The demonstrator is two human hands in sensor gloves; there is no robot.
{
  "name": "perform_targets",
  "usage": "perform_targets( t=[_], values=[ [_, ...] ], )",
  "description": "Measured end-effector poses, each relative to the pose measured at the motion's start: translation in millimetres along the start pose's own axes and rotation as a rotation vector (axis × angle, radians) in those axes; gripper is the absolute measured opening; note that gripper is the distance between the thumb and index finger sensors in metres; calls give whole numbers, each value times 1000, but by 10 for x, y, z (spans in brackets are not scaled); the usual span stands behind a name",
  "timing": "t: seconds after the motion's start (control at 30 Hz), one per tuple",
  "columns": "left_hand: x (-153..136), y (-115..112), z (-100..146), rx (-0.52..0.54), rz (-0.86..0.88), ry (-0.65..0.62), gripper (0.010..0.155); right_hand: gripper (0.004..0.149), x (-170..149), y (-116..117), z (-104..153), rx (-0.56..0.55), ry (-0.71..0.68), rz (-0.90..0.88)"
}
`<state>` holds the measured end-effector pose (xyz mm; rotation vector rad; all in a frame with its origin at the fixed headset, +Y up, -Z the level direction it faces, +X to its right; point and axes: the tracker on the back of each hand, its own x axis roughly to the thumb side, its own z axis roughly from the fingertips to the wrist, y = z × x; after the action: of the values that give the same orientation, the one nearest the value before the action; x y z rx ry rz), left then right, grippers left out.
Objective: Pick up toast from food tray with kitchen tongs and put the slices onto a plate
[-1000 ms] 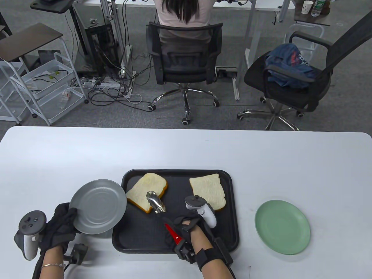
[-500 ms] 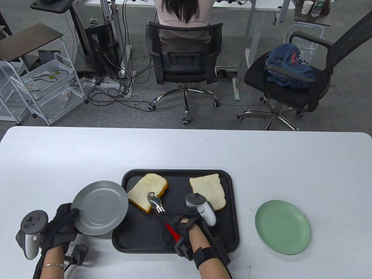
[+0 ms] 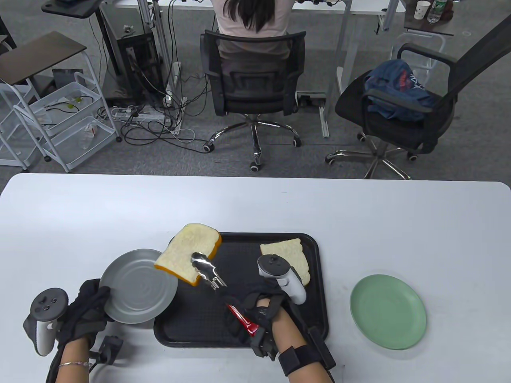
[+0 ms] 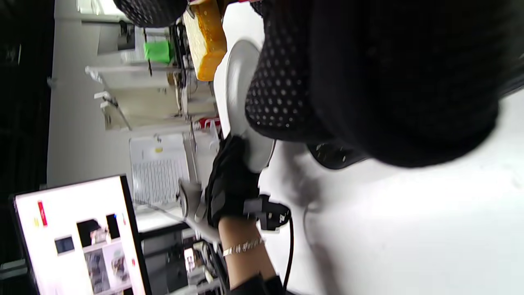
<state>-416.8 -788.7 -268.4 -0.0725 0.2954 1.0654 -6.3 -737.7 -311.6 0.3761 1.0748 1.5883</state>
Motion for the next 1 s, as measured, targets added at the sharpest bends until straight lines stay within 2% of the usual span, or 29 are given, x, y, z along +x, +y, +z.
perform_targets(
  t=[0.23, 0.47, 0.7, 1.0],
  values=[
    [28, -38, -2, -24, 14, -16, 52, 73, 86, 333, -330, 101, 50, 51],
    [61, -77, 1, -50, 16, -37, 52, 73, 21, 455, -563, 130, 129, 78],
    [105, -119, 3, -70, 12, -48, 52, 79, -27, 470, -545, 127, 199, 76],
    [22, -118, -26, -64, 22, -7, 52, 93, 12, 393, -410, 132, 197, 21]
  ],
)
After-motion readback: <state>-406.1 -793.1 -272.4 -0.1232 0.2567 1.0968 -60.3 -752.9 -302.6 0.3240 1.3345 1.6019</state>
